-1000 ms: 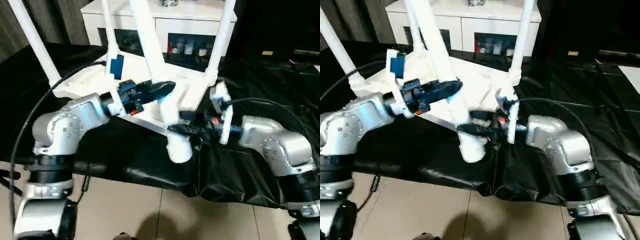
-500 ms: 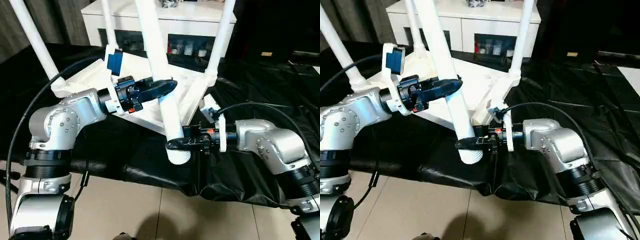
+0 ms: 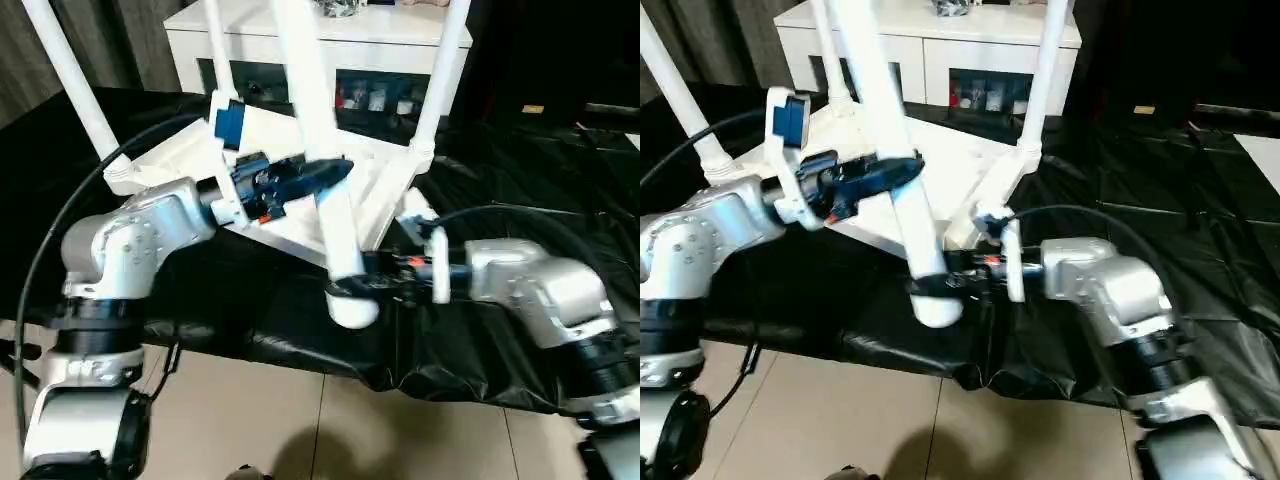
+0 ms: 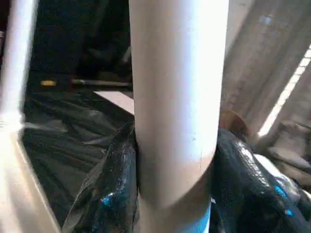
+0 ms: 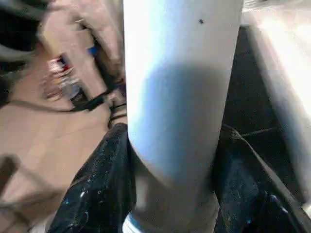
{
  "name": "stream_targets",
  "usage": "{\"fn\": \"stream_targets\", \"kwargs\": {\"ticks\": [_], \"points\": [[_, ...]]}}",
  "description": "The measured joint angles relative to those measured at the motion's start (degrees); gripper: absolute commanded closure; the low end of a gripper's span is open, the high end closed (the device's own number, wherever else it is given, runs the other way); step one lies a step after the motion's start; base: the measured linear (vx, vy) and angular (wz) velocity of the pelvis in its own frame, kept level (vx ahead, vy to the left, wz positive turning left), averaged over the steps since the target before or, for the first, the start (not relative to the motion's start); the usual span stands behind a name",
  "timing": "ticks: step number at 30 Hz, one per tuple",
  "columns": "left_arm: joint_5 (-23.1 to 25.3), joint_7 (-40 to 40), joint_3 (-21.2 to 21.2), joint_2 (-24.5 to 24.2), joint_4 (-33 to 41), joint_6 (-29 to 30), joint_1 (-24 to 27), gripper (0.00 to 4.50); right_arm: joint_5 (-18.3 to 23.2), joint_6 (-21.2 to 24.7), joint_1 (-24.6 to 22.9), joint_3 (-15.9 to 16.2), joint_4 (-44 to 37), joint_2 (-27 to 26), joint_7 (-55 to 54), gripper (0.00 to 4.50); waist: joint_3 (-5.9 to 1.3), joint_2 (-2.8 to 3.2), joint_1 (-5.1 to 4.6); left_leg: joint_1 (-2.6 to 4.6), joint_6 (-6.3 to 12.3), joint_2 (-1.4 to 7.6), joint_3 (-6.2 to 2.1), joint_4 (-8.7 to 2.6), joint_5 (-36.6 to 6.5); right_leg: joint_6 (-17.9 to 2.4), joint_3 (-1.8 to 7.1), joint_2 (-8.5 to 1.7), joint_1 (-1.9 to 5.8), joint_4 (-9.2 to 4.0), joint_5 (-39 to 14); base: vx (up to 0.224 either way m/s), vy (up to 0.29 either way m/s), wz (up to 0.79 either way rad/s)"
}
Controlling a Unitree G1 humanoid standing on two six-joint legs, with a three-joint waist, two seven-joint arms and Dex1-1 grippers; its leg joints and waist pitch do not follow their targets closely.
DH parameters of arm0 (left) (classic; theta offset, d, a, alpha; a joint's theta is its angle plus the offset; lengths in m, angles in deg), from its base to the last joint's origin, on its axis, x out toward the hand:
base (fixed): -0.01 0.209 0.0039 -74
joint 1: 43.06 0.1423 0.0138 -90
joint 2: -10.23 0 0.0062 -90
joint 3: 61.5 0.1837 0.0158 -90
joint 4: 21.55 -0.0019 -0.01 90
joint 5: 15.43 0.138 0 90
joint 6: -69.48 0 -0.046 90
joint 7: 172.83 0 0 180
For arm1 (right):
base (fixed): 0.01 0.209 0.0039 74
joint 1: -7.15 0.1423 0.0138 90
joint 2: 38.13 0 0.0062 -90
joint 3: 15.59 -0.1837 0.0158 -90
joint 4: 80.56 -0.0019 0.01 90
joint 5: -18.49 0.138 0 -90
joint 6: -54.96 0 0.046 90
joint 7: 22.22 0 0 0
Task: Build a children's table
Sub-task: Pick table leg
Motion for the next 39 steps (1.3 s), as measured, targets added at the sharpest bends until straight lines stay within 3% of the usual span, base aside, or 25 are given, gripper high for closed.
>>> {"fn": "stream_targets", "kwargs": {"ticks": [6, 8, 16, 20, 31, 39], "points": [[4.31, -8.27, -0.10, 3.25, 0.45, -3.18, 0.02, 1.55, -4.35, -1.39, -0.49, 0.10, -0.93, -2.90, -7.62, 2.55, 0.00, 0.01, -0.05, -0.01, -0.01, 0.00, -0.02, -0.01, 0.01, 0.01, -0.02, 0.01, -0.01, -0.03, -0.01, 0.000, 0.000, 0.00], [6.52, -10.49, 0.41, 3.73, 0.66, -5.24, 0.03, 1.21, -6.43, -1.96, -0.50, 0.27, -1.46, -3.67, -10.73, 2.55, 0.00, 0.02, -0.09, -0.01, -0.01, 0.00, -0.03, -0.01, 0.01, 0.01, -0.01, 0.01, -0.01, -0.04, -0.01, 0.000, 0.000, 0.00], [12.82, -19.57, 2.00, 7.81, 1.23, -10.03, 1.17, 1.14, -14.55, -6.08, -1.17, 2.36, -3.00, -8.65, -23.74, 2.55, 0.00, 0.04, -0.16, -0.02, -0.02, 0.00, -0.08, -0.03, 0.01, 0.02, -0.01, 0.02, -0.01, -0.08, -0.01, 0.000, 0.000, 0.00], [13.64, -23.13, 1.78, 9.60, 1.23, -10.06, 1.88, 1.14, -16.14, -6.95, -2.27, 2.27, -3.05, -11.99, -29.33, 2.55, 0.00, 0.04, -0.20, -0.02, -0.02, -0.01, -0.09, -0.04, 0.01, 0.03, -0.01, 0.03, -0.02, -0.11, -0.02, 0.000, 0.000, 0.00], [13.72, -26.03, 0.50, 10.56, 1.23, -10.55, 1.93, 2.29, -18.15, -7.18, -2.58, 2.32, -3.04, -14.34, -33.04, 2.55, 0.00, 0.04, -0.21, -0.03, -0.02, -0.01, -0.13, -0.08, 0.00, 0.07, 0.00, 0.03, -0.03, -0.17, -0.04, 0.000, 0.000, 0.00], [12.00, -25.01, -0.20, 10.76, 1.50, -10.45, 2.02, 2.62, -18.49, -8.00, -2.58, 2.36, -3.05, -14.37, -33.19, 2.56, 0.00, 0.04, -0.22, -0.05, -0.02, -0.01, -0.12, -0.10, 0.00, 0.09, 0.00, 0.03, -0.03, -0.20, -0.05, 0.000, 0.000, 0.00]]}}
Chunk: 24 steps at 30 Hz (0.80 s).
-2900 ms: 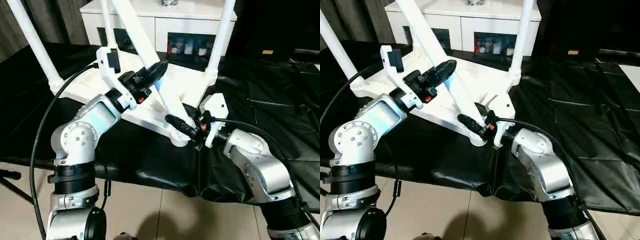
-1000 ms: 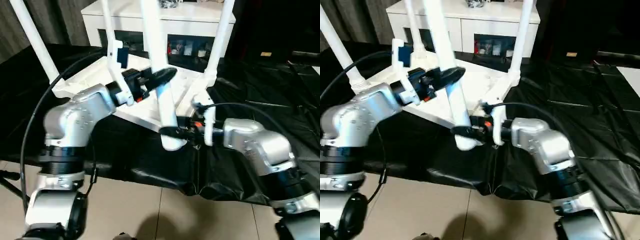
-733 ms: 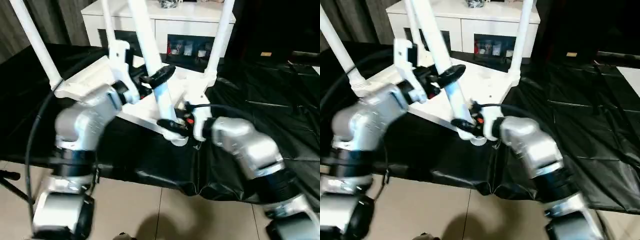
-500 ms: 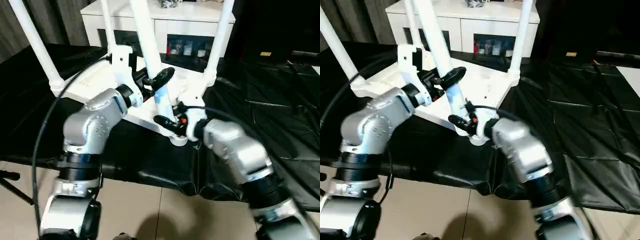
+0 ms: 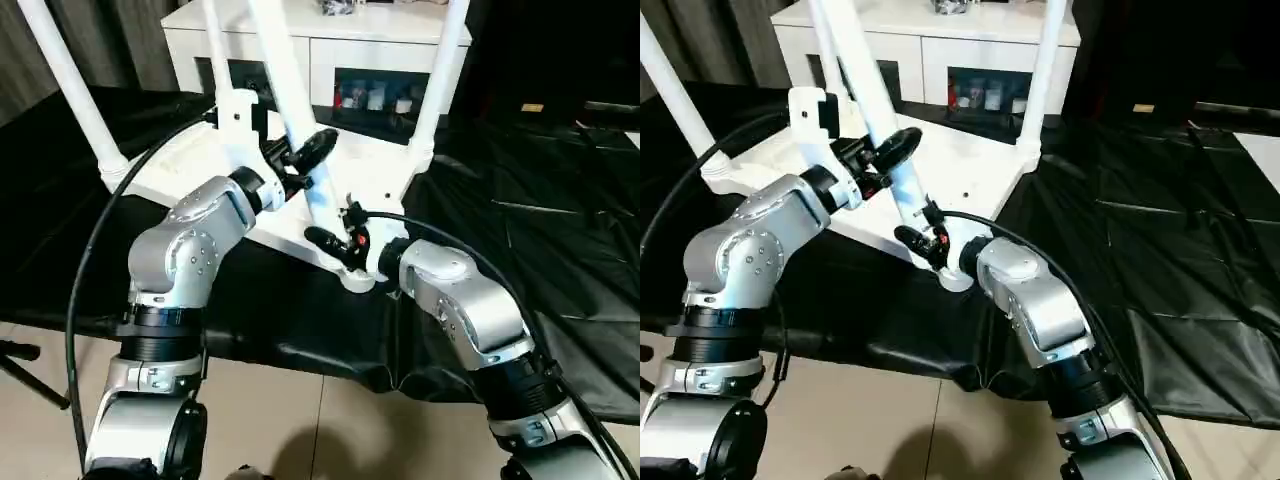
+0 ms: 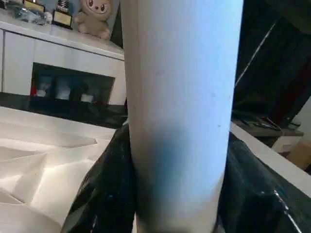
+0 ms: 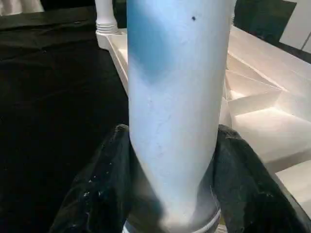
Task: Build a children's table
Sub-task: Pick table leg
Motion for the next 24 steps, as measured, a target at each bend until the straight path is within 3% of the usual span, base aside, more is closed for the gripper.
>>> {"fn": "stream_targets", "kwargs": {"ticks": [2, 3, 5, 12, 19, 24], "points": [[-0.37, 0.35, -0.10, -0.14, 0.17, 0.05, 0.04, 2.64, -0.67, -0.67, 0.00, 0.07, 0.01, 0.02, 0.03, 2.56, 0.00, 0.00, 0.01, 0.00, 0.00, 0.00, 0.00, 0.00, 0.00, 0.00, 0.00, 0.00, 0.00, 0.00, 0.00, 0.000, 0.000, 0.00], [-0.59, 0.76, -0.26, -0.35, 0.33, 0.05, 0.04, 2.64, -0.75, -1.16, 0.00, 0.07, 0.02, 0.01, 0.21, 2.00, 0.00, 0.00, 0.00, 0.00, 0.00, 0.00, 0.00, -0.01, 0.00, 0.00, 0.00, 0.00, -0.01, 0.00, 0.00, 0.000, 0.000, 0.00], [-1.26, 1.71, -0.53, -0.88, 0.75, 0.21, 0.08, 2.64, 0.13, -1.63, 0.01, -0.41, 0.01, -0.04, 1.10, 1.86, 0.00, 0.00, -0.03, 0.00, 0.00, 0.00, 0.00, -0.01, 0.00, 0.01, 0.01, 0.00, -0.01, -0.01, -0.01, 0.000, 0.000, 0.00], [-3.87, 9.44, 1.57, -4.13, 3.84, 2.98, 0.63, 2.65, 6.56, 0.62, 0.81, -3.66, -0.02, 2.52, 8.84, 1.28, 0.00, -0.01, 0.10, -0.01, 0.00, 0.01, 0.01, -0.02, 0.00, 0.01, 0.01, 0.00, -0.01, -0.04, -0.01, 0.000, 0.000, 0.00], [-5.14, 14.79, 4.42, -6.50, 5.99, 5.54, 1.39, 2.65, 11.56, 4.68, 2.84, -4.42, -0.14, 9.40, 21.29, 1.26, 0.02, -0.06, 0.09, 0.00, 0.00, 0.01, 0.07, -0.01, 0.00, 0.00, 0.01, 0.00, -0.01, 0.00, -0.01, 0.000, 0.000, 0.00], [-5.00, 17.87, 6.60, -8.59, 6.91, 5.98, 1.57, 2.65, 12.06, 5.33, 4.12, -2.99, 0.16, 12.14, 26.53, 1.26, 0.05, -0.16, 0.09, 0.01, 0.00, 0.02, 0.10, -0.01, 0.00, 0.00, 0.00, 0.00, -0.01, 0.03, 0.00, 0.000, 0.000, 0.00]]}}
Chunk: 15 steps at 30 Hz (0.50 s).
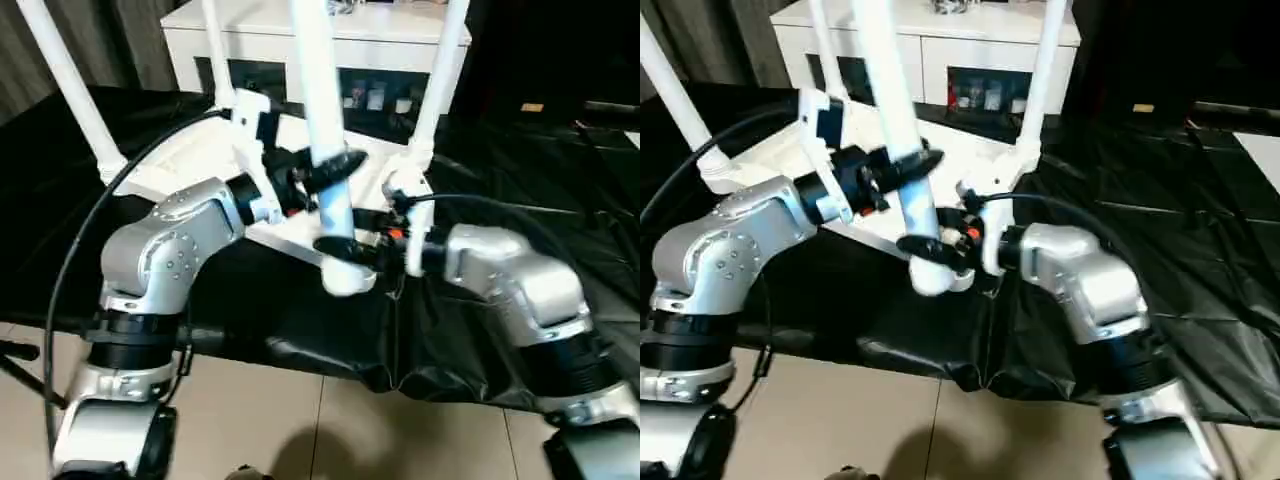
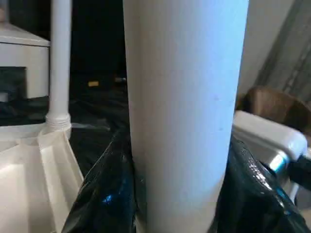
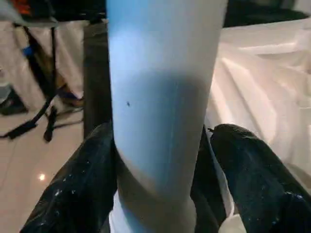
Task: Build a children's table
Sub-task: Pick table leg
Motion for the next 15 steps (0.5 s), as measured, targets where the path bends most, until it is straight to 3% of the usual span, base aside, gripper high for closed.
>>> {"fn": "stream_targets", "kwargs": {"ticks": [15], "points": [[-0.35, 1.66, 0.33, -0.60, 0.33, 0.35, 0.01, 2.65, 0.97, 2.23, 0.15, 1.54, 0.67, 0.48, 4.97, 1.26, -0.02, -0.18, 0.08, 0.00, 0.00, 0.00, 0.02, 0.01, 0.00, -0.01, 0.00, -0.01, 0.00, 0.02, 0.01, 0.000, 0.000, 0.00]]}}
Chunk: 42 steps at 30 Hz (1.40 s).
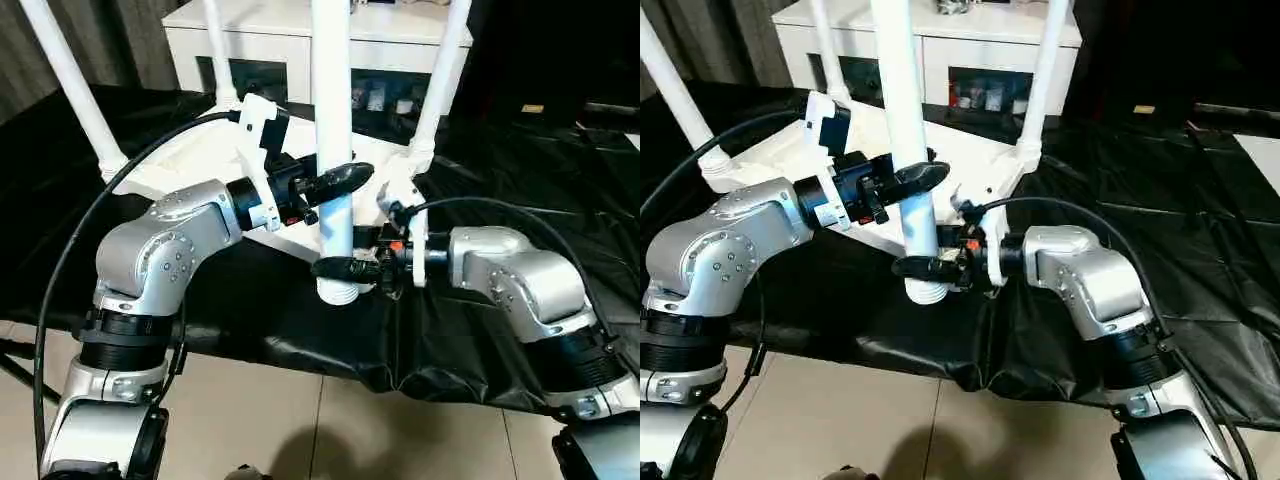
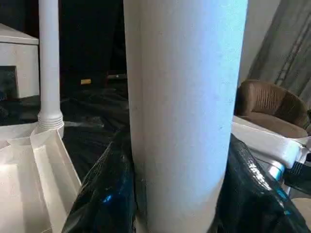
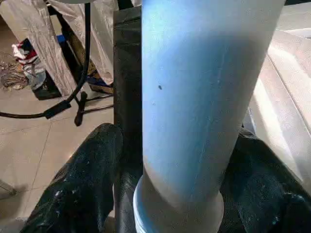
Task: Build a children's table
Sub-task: Pick table leg
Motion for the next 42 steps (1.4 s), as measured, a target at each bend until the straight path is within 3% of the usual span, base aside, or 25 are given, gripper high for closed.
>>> {"fn": "stream_targets", "kwargs": {"ticks": [5, 16, 28, 29, 30, 35, 38, 42], "points": [[-0.56, 0.72, 0.10, 0.00, 0.44, 0.48, -0.03, 2.65, 0.04, 0.02, 0.02, -0.14, 0.84, -0.44, 0.03, 1.26, 0.00, 0.00, -0.02, 0.00, 0.00, 0.00, 0.00, 0.00, 0.00, 0.00, 0.00, 0.00, 0.00, 0.02, 0.00, 0.000, 0.000, 0.00], [-0.60, 1.84, 0.55, -0.17, 0.44, 0.71, -0.11, 2.65, 0.77, 0.03, 0.47, -0.34, 2.09, -1.30, 0.53, 2.45, 0.00, 0.00, 0.02, 0.01, 0.00, 0.00, 0.00, 0.01, 0.00, -0.01, 0.00, 0.00, 0.00, 0.03, 0.00, 0.000, 0.000, 0.00], [-0.41, 1.44, 0.90, -0.05, 0.20, 0.84, -0.54, 2.65, 0.78, 0.03, 0.47, -0.31, 2.10, -1.08, 1.29, 2.64, 0.00, 0.00, 0.02, 0.01, 0.00, 0.00, -0.01, 0.02, 0.00, -0.02, -0.01, 0.00, 0.00, 0.07, 0.01, 0.000, 0.000, 0.00], [-0.47, 1.20, 0.87, 0.07, 0.16, 1.04, -0.64, 2.09, 0.78, 0.02, 0.47, -0.34, 2.09, -1.03, 1.28, 2.64, 0.00, 0.00, 0.02, 0.01, 0.00, 0.00, -0.01, 0.02, 0.00, -0.02, 0.00, 0.00, 0.00, 0.07, 0.01, 0.000, 0.000, 0.00], [-0.52, 0.92, 0.81, 0.12, 0.06, 1.23, -0.74, 1.95, 0.78, 0.02, 0.47, -0.39, 2.10, -1.04, 1.19, 2.64, 0.00, 0.00, 0.00, 0.01, 0.00, 0.00, -0.01, 0.02, 0.00, -0.02, 0.00, 0.00, 0.00, 0.07, 0.01, 0.000, 0.000, 0.00], [-0.49, 0.07, -0.25, -0.37, -1.02, 1.26, -0.77, 1.61, 0.76, -0.40, 0.13, -2.17, 2.42, -3.22, -2.82, 2.64, 0.00, -0.01, -0.11, 0.03, 0.00, -0.01, -0.01, 0.02, 0.00, -0.02, -0.01, 0.00, -0.01, 0.12, 0.01, 0.000, 0.000, 0.00], [-0.47, 0.54, -1.13, -1.31, -1.75, 0.92, -0.38, 1.29, 0.74, -1.53, 0.13, -5.50, 3.98, -4.90, -7.36, 2.64, -0.01, -0.02, -0.08, 0.04, -0.01, -0.01, -0.01, 0.02, 0.01, -0.02, 0.00, 0.00, -0.01, 0.12, 0.01, 0.000, 0.000, 0.00], [2.91, 1.27, -2.08, -3.73, -4.91, -5.63, -0.26, 1.04, -1.47, -5.04, 0.13, -8.63, 7.45, -5.90, -14.65, 2.64, 0.01, 0.03, -0.03, 0.03, -0.05, -0.02, -0.03, 0.01, 0.03, -0.03, -0.01, 0.00, -0.01, 0.11, 0.02, 0.000, 0.000, 0.00]]}}
